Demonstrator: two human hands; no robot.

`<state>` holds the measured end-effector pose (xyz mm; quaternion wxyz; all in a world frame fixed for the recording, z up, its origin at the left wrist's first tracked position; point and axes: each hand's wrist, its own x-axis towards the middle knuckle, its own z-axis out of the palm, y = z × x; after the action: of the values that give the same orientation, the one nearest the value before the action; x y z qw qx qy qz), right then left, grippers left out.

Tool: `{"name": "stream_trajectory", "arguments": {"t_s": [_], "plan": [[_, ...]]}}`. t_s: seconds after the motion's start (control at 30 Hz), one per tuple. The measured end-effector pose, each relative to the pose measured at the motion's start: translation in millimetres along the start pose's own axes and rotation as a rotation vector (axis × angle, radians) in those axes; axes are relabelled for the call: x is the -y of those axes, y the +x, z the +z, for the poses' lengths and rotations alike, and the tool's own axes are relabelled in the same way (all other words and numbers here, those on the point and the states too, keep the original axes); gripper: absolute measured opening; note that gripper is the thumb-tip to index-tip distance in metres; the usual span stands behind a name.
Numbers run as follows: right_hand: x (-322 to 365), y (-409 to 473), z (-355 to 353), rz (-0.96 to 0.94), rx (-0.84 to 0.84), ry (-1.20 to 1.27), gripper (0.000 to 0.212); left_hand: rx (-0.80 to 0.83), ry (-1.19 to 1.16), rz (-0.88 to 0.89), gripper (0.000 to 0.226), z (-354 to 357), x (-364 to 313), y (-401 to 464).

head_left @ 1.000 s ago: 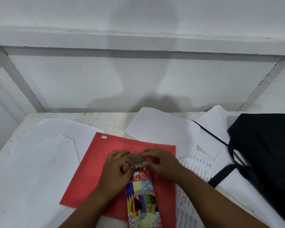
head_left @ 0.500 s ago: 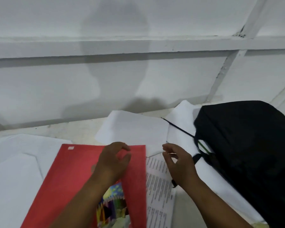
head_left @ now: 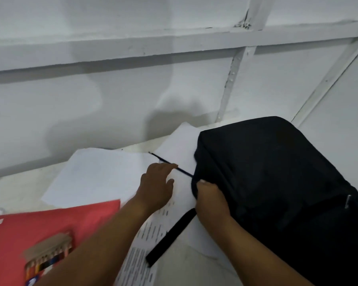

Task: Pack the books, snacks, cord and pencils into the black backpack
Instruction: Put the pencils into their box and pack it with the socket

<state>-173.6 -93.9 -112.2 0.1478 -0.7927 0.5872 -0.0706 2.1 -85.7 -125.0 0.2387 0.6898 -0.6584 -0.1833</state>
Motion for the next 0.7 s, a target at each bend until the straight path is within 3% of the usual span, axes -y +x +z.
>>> {"name": "stream_trajectory", "arguments": {"t_s": [0.07,0.17,0.27,0.37,0.47,0.57,0.7], "plan": [[-1,9,-5,0.011,0.102,-0.012,0.022,0.027,0.095,0.015,0.046,12,-9,21],[-4,16,-12,-0.009,0.125,0.072,0.014,0.064,0.187,-0.024,0.035,26,-12,39],[-10,14,-8,-0.005,0.15,0.264,0.03,-0.028,0.143,0.002,0.018,29,-9,45],[-14,12,-11,0.052,0.135,0.477,0.017,-0.126,0.092,0.067,0.024,20,-11,45],[-14,12,-21,0.051,0.141,0.47,0.027,-0.254,0.013,0.122,0.023,4,-16,43],[-7,7,-28,0.017,-0.005,0.34,0.014,-0.339,-0.161,0.089,0.024,-16,-21,35],[7,2,-21,-0.186,-0.194,0.229,0.01,-0.383,-0.177,0.104,0.026,-36,-17,14]]}}
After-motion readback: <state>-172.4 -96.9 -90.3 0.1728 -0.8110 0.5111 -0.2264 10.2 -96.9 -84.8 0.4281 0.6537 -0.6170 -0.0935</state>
